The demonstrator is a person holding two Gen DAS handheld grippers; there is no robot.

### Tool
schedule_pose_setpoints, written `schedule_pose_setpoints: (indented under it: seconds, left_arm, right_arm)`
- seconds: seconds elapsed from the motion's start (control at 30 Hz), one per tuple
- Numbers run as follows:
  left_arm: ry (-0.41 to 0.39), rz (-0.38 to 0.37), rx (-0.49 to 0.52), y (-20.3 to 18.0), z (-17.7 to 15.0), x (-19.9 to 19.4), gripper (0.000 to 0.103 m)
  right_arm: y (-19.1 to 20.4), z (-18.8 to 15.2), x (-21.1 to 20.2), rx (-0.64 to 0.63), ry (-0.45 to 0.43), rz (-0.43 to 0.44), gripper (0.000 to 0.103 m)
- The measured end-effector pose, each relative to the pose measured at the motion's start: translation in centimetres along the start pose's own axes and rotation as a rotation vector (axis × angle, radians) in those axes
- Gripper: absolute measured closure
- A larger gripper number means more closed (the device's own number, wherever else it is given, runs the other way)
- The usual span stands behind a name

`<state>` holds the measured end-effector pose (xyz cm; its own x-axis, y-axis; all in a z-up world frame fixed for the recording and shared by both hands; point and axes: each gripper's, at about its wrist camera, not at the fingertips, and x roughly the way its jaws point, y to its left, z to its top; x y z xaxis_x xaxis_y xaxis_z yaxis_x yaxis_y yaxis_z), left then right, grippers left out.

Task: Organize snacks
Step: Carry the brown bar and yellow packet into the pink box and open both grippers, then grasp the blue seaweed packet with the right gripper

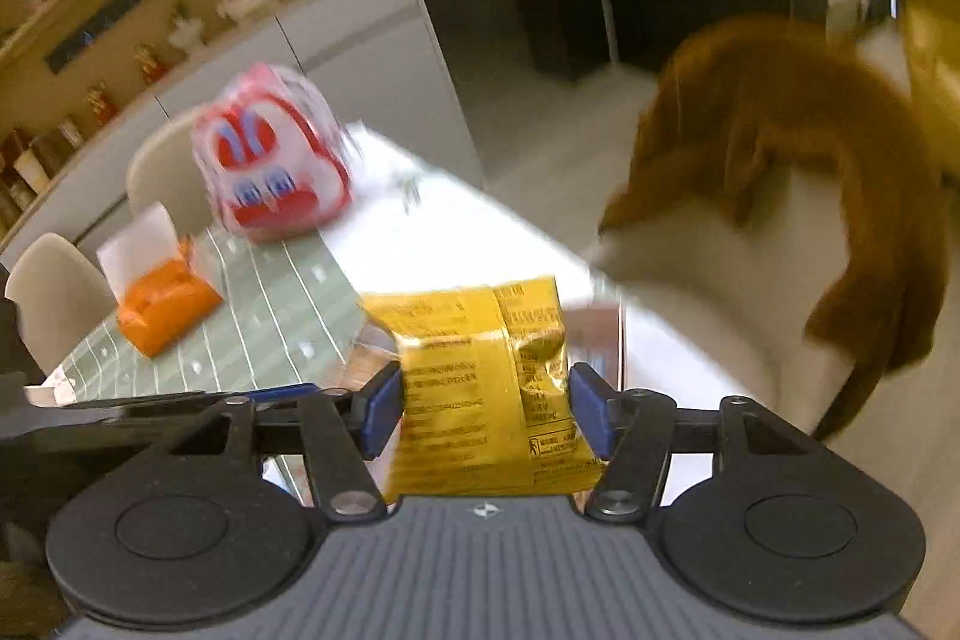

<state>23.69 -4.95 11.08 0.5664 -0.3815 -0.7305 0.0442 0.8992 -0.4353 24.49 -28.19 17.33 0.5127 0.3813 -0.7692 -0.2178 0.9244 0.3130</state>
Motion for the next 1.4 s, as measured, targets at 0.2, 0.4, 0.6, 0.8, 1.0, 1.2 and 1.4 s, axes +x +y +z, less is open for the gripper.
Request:
schedule_pose_setpoints:
  seconds: [0.2,0.4,0.6,0.8,1.0,1.2,1.4]
  left_arm:
    - [-0.08,0.105,-0.016,4.0,-1.3,-1.4,0.061]
    - [-0.124,0.291,-0.175,10.0,-5.0,-5.4,0.062]
    - [-0.13,0.327,-0.184,11.7,-8.8,-8.4,0.062]
    - [0.036,0.049,0.005,6.1,-12.0,-5.3,0.061]
    - [0.01,0.09,-0.067,6.2,-14.2,-5.2,0.061]
    - [-0.108,0.244,-0.256,10.2,-15.5,-9.8,0.062]
    - [-0.105,0.4,-0.281,12.9,-16.8,-13.3,0.062]
  right_arm:
    - [-1.8,-1.2,1.9,-0.009,0.03,-0.039,0.027]
    - [0.6,-1.2,4.2,-0.04,0.08,-0.025,0.027]
    - [5.8,-3.6,4.9,-0.167,0.108,0.012,0.026]
    - [4.1,-7.2,2.6,-0.103,0.112,-0.037,0.025]
    - [1.6,-10.4,-0.6,-0.104,0.094,-0.112,0.025]
    - [6.4,-13.4,0.7,-0.216,0.159,0.055,0.02]
    - [16.4,-13.3,5.7,-0.405,0.173,0.117,0.02]
